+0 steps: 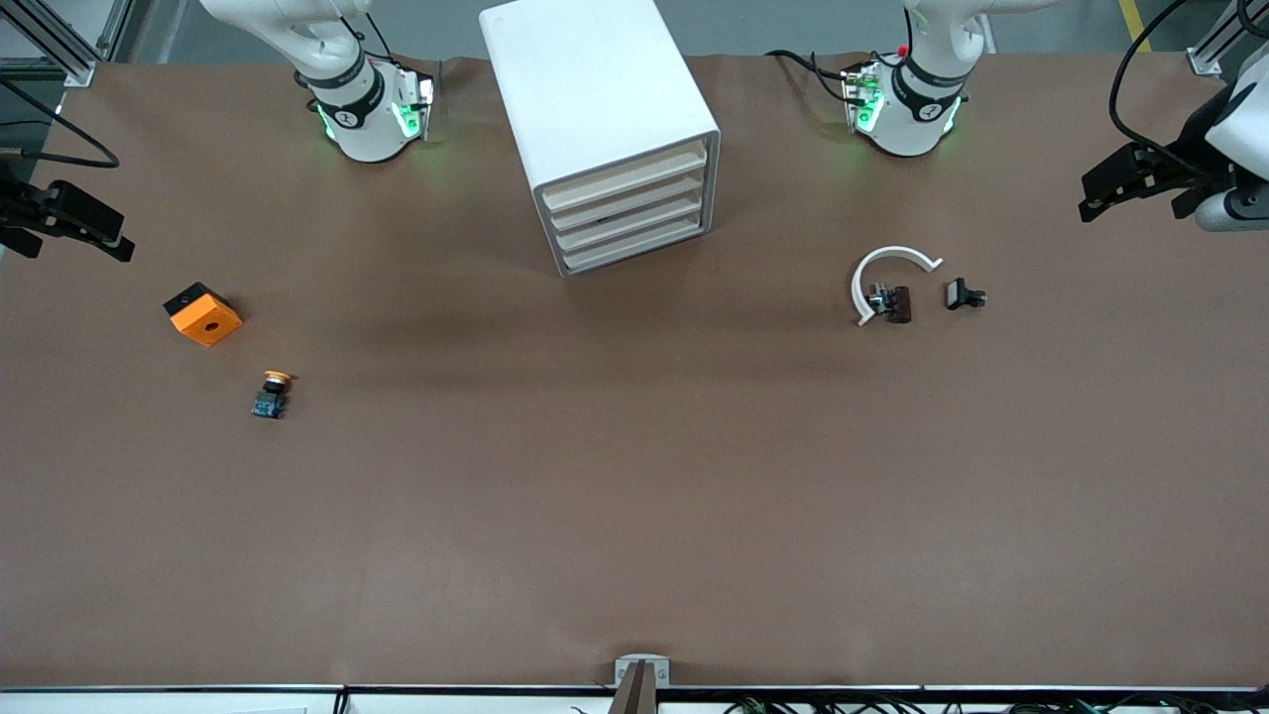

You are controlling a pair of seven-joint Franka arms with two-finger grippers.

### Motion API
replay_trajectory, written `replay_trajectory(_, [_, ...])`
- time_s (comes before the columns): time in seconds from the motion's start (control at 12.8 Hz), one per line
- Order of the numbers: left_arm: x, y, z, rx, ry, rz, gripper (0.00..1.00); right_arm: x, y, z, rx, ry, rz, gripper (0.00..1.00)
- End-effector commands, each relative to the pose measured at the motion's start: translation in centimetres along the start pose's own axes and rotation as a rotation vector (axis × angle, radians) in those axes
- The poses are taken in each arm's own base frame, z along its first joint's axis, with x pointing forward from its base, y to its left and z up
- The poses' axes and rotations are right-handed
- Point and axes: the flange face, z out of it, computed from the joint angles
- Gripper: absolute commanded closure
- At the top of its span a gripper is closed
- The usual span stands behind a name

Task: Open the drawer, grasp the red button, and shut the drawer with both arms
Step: 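Reach the left gripper toward the white drawer cabinet's drawer front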

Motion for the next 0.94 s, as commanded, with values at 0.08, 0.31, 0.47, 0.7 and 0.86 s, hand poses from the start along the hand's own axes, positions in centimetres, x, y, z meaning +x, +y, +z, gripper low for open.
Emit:
replay_trajectory(0.08, [0.3,0.0,-0.7,-0.001,0.012,-0.006,0.00,0.4,0.2,-0.4,-0.003,0.006,-0.001,0.00])
replay_trajectory(0.31, [2.0,-0.3,-0.8,-0.005,0.018,-0.009,0.00,0.6,0.5,-0.6,-0.002,0.037,0.006,0.00])
replay_trajectory(0.47, [3.8,-0.3,0.3,-0.006,0.000,-0.006,0.00,1.1,0.8,-0.8,-0.002,0.069,0.011,0.00])
replay_trajectory(0.7, [7.0,-0.2,5.8,-0.011,-0.089,0.009,0.00,1.4,1.3,-0.4,-0.003,0.063,0.020,0.00])
replay_trajectory(0.86, [8.7,0.1,8.8,-0.031,-0.124,-0.002,0.00,1.8,1.4,0.0,-0.001,0.066,0.023,0.00])
